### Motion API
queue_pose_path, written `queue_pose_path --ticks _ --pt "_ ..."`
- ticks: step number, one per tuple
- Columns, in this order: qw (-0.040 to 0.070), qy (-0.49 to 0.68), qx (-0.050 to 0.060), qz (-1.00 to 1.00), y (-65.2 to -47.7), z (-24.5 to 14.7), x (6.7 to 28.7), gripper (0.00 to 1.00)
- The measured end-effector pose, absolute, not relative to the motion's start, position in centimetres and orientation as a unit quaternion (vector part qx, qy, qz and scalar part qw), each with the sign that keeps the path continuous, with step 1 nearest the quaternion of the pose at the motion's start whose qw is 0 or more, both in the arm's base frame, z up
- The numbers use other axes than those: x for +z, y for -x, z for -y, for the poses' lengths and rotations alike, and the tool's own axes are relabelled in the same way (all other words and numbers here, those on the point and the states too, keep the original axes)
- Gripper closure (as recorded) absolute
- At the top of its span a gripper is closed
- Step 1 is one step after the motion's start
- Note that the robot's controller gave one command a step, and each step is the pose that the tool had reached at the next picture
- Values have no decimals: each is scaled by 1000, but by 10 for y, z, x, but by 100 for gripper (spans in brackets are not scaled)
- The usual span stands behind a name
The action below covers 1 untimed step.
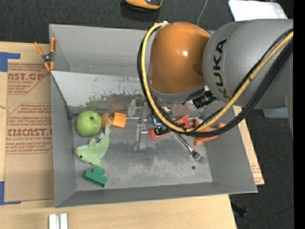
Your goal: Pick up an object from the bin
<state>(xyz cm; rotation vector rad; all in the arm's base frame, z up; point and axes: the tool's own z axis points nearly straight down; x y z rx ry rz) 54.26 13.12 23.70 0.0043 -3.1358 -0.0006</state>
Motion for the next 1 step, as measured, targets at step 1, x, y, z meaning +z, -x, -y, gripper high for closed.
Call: queue_pose_path --ticks 1 --pt "-1 0 -1 1000 -544 -130 241 0"
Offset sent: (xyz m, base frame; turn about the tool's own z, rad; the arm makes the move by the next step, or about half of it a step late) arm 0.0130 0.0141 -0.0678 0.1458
